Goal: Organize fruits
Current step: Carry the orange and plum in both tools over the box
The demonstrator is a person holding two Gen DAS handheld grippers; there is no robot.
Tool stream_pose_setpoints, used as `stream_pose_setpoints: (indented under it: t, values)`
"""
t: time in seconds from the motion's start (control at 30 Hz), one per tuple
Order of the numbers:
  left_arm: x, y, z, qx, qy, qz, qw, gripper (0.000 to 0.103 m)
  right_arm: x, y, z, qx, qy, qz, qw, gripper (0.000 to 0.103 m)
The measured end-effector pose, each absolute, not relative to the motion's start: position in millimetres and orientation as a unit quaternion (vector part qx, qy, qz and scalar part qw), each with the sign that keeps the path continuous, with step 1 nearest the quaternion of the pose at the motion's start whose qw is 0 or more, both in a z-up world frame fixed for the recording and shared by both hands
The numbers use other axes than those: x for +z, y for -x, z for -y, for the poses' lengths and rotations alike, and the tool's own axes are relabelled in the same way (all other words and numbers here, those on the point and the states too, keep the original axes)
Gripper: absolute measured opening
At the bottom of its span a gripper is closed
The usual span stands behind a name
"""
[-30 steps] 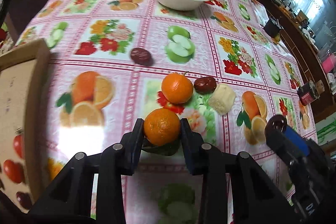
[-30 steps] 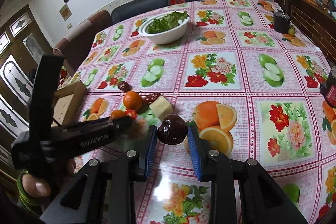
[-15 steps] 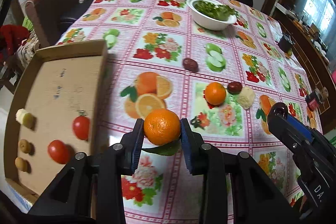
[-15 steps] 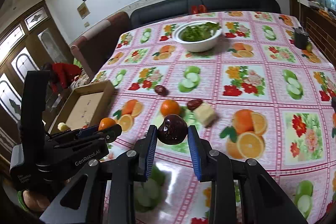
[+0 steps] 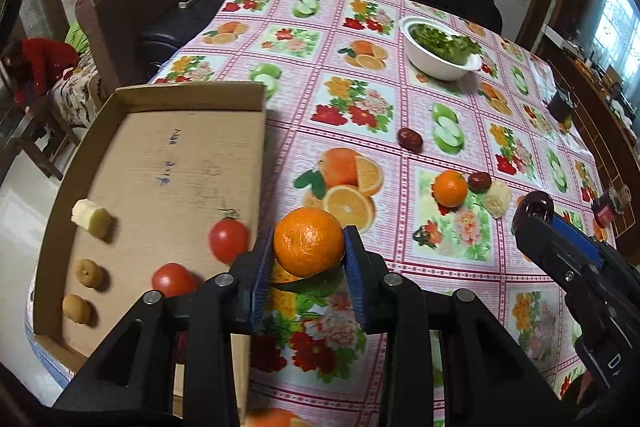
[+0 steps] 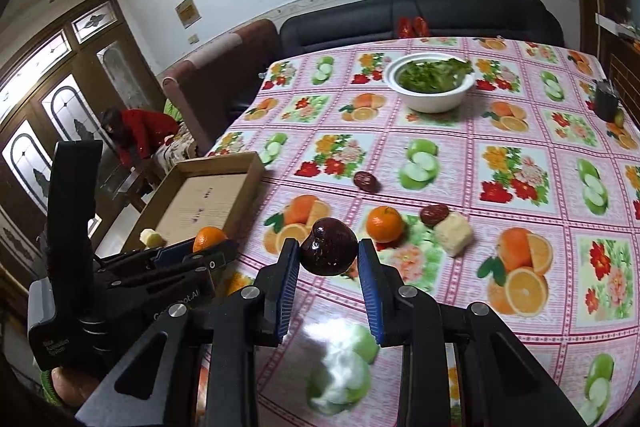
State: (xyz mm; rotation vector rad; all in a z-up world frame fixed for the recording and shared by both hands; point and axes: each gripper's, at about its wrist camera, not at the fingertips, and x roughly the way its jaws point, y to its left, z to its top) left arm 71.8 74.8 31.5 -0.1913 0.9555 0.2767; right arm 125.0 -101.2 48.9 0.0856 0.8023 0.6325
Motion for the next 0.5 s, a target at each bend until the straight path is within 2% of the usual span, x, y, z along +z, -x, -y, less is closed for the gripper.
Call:
stream_pose_setpoints:
  t: [0.5]
  values:
    - [34.5, -58.7, -114.7, 0.162, 0.113, -0.451, 0.870, 0.032, 59.8, -122.0, 56.1, 0.339, -0.026, -0.378, 0.861, 0.030]
